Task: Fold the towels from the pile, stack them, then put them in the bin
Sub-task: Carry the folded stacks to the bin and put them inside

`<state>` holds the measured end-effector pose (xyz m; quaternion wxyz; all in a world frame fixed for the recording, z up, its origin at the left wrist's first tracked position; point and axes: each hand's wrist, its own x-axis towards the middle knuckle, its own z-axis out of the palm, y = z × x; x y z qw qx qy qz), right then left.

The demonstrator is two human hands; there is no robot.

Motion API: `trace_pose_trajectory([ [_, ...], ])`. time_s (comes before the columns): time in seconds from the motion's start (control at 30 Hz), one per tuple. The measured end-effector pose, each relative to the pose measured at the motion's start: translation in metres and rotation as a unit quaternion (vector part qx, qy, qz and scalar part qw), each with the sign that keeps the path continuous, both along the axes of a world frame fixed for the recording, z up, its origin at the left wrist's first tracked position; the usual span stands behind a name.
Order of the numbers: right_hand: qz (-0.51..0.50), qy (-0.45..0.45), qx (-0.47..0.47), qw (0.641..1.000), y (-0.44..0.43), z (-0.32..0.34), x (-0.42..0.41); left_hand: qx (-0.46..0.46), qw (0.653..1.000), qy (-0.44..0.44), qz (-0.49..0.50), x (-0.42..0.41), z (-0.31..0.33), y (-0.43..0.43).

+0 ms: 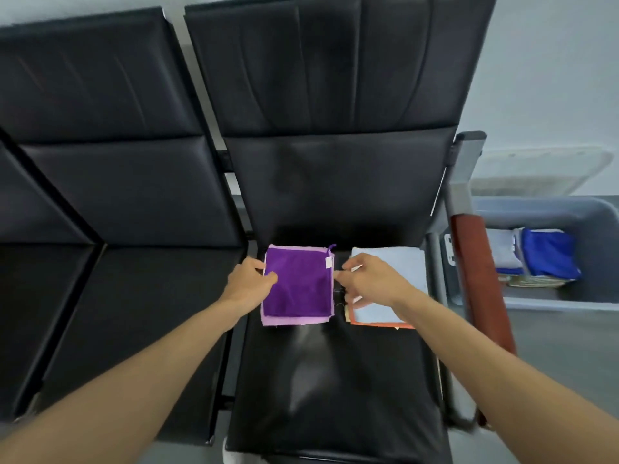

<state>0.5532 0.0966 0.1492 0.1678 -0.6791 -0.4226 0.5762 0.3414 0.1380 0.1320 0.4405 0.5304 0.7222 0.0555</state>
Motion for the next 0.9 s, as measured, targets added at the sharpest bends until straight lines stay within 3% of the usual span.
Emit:
trace_pose_trajectory([
  [0.3, -0.052, -0.034, -0.06, 0.996, 0.027, -0.046, -0.02, -0.062, 0.996, -0.051, 0.025, -0.019, -0.036, 0.034],
  [0.5, -0.107, -0.043, -0.098, 0.988, 0.049, -0.123, -0.047, -0.137, 0.987, -0.084, 0.019, -0.049, -0.103, 0.06],
  [0.73, -0.215, 0.001, -0.159, 0.964, 0.073, -0.205, -0.066, -0.208, 0.967, -0.119, 0.086, -0.05, -0.184, 0.076],
  [0.9, -0.237, -0.004, -0.132, 0.963, 0.073, -0.254, -0.07, -0.206, 0.962, -0.14, 0.113, -0.045, -0.221, 0.076],
])
